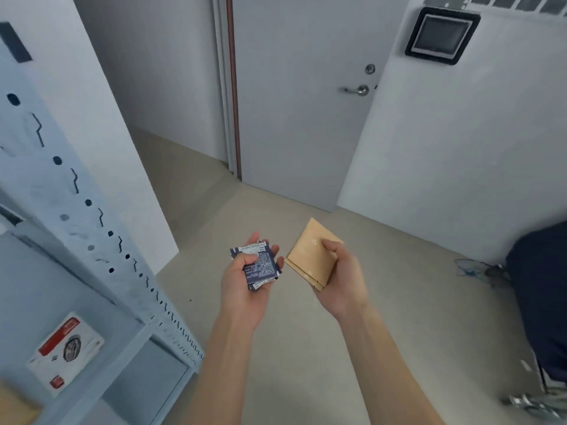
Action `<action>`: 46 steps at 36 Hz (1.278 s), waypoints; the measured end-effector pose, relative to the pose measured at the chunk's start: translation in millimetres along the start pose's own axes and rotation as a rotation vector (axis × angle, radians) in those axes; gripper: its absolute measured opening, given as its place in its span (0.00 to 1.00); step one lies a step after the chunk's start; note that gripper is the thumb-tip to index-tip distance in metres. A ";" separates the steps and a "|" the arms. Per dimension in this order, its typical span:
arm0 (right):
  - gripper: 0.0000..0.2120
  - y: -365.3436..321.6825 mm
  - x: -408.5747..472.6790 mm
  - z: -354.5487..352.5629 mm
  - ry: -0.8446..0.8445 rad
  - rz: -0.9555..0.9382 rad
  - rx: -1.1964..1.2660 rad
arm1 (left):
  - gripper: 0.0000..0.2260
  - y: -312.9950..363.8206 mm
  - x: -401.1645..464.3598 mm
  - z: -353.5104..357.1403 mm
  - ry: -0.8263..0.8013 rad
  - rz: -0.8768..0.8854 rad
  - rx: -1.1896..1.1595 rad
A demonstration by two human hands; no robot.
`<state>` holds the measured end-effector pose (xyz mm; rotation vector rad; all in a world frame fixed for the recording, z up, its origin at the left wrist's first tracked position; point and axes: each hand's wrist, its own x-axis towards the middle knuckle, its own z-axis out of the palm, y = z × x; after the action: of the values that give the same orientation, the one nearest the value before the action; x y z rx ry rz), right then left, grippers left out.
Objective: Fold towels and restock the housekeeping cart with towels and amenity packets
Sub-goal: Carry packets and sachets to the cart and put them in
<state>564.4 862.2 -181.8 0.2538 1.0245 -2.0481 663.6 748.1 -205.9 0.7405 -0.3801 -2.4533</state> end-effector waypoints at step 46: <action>0.14 -223.1 637.8 268.1 -0.172 0.194 -0.234 | 0.13 157.3 616.0 245.6 0.078 0.243 -0.147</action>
<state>29.5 370.0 -193.6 0.0509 1.0768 -1.7266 155.8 293.5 -204.7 0.6827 -0.2410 -2.1906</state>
